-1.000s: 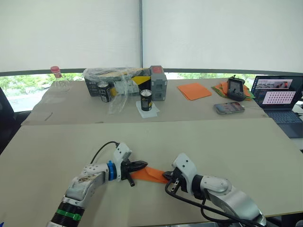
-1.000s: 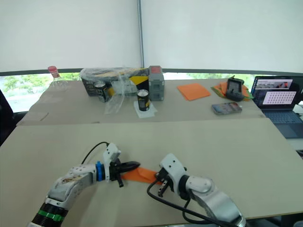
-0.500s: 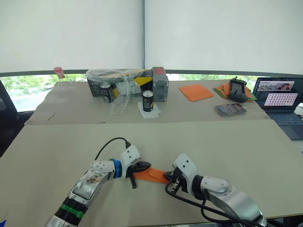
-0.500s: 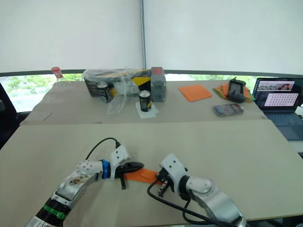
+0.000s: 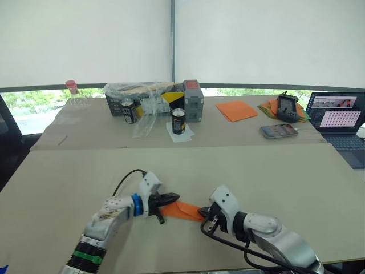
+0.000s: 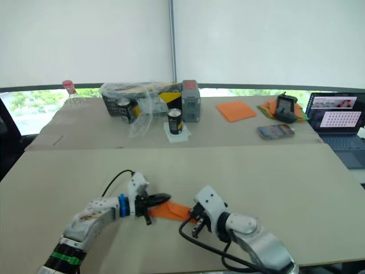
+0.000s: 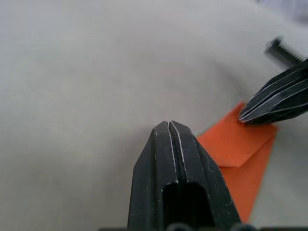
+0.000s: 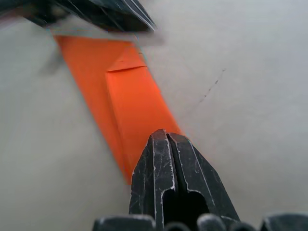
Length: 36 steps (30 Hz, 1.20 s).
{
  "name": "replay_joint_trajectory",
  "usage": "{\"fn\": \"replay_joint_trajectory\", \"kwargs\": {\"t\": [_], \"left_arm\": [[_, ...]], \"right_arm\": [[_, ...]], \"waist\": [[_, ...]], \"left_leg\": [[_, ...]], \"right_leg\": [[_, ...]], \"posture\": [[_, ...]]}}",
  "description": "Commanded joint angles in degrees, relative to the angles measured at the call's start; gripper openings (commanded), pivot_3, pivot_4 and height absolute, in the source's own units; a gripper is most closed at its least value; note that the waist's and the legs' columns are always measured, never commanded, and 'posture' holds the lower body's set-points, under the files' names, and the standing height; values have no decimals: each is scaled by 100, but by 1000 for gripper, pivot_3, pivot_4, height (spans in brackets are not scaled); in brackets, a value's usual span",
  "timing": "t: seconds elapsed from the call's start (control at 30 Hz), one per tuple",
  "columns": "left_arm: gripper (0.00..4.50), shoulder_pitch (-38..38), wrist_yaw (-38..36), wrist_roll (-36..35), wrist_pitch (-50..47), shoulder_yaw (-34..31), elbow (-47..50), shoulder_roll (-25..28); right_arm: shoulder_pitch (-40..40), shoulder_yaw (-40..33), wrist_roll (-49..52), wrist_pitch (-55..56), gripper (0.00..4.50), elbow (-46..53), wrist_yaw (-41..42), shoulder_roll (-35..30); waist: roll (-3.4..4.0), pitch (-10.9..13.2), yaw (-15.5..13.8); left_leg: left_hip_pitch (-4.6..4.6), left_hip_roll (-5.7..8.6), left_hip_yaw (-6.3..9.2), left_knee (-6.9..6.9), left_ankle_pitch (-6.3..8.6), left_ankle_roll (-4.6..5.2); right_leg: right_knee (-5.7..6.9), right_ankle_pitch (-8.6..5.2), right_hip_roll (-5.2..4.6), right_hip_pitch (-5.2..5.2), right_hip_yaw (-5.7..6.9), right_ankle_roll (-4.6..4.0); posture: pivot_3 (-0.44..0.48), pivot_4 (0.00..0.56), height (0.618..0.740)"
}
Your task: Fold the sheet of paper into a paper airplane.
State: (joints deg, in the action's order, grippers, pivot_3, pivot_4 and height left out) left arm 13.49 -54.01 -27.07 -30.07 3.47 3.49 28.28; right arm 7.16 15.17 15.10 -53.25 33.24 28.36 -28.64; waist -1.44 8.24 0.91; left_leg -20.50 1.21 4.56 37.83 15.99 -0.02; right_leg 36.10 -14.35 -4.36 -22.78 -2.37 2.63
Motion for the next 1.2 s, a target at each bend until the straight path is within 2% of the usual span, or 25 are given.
{"fn": "replay_joint_trajectory", "kwargs": {"t": [0.03, 0.13, 0.23, 0.4, 0.53, 0.67, 0.83, 1.0, 1.2], "left_arm": [[0, 193, -700, -470, -142, -528, 293, 661], [0, 166, -1173, -452, -95, -640, 196, 1288], [0, -92, -1825, -409, -67, -561, 363, 1970], [0, -295, -2078, -462, -207, -417, 708, 2309], [0, -499, -1996, -595, -398, -424, 1146, 2298], [0, -670, -1638, -352, -159, -428, 1194, 2086], [0, -850, -1476, -357, -123, -505, 1273, 2038], [0, -935, -1307, -325, -34, -500, 1238, 1934], [0, -1065, -1145, -325, -8, -381, 1335, 1756]], "right_arm": [[571, -581, 532, -548, 39, 531, 183, -42], [1069, -936, 997, -1036, 39, 821, 403, -188], [1637, -968, 1629, -1540, 39, 997, 921, -576], [1824, -511, 2232, -1935, 39, 1120, 1344, -932], [1656, 121, 1923, -1544, 39, 747, 1241, -959], [1539, 303, 1716, -1196, 39, 415, 1224, -989], [1690, 248, 1500, -866, 39, 16, 1177, -920], [2062, -170, 1482, -579, 39, -672, 1303, -883], [2095, -225, 1094, -38, 39, -1465, 1189, -763]], "waist": [[14, 19, 13], [29, 29, 18], [35, 36, 26], [35, 47, -24], [30, 58, -10], [33, 70, -4], [32, 70, 12], [32, 70, 7], [32, 70, -6]], "left_leg": [[-27, 3, -2, 0, -4, -6], [-71, 9, -3, -2, -8, -11], [-122, 11, -5, -2, -8, -12], [-156, 12, -6, 1, -6, -8], [-158, 17, -11, 3, -4, -5], [-147, 16, -13, 8, -8, -9], [-128, 4, -13, 10, -13, -14], [-126, 7, -16, 15, -15, -15], [-132, 9, -18, 17, -15, -15]], "right_leg": [[2, 8, -1, -33, -1, -9], [10, 14, 0, -93, -1, -13], [7, 14, -1, -144, 1, -13], [-16, 13, -13, -156, 9, -12], [-13, 13, -19, -154, 7, -11], [6, 18, -17, -153, 4, -13], [24, 26, 0, -148, 5, -23], [33, 26, -3, -148, 4, -23], [34, 26, -8, -151, 2, -23]], "posture": [[0, 150, 739], [0, 150, 739], [0, 150, 739], [0, 150, 739], [0, 150, 739], [0, 150, 739], [0, 150, 739], [0, 150, 739], [0, 150, 739]]}}
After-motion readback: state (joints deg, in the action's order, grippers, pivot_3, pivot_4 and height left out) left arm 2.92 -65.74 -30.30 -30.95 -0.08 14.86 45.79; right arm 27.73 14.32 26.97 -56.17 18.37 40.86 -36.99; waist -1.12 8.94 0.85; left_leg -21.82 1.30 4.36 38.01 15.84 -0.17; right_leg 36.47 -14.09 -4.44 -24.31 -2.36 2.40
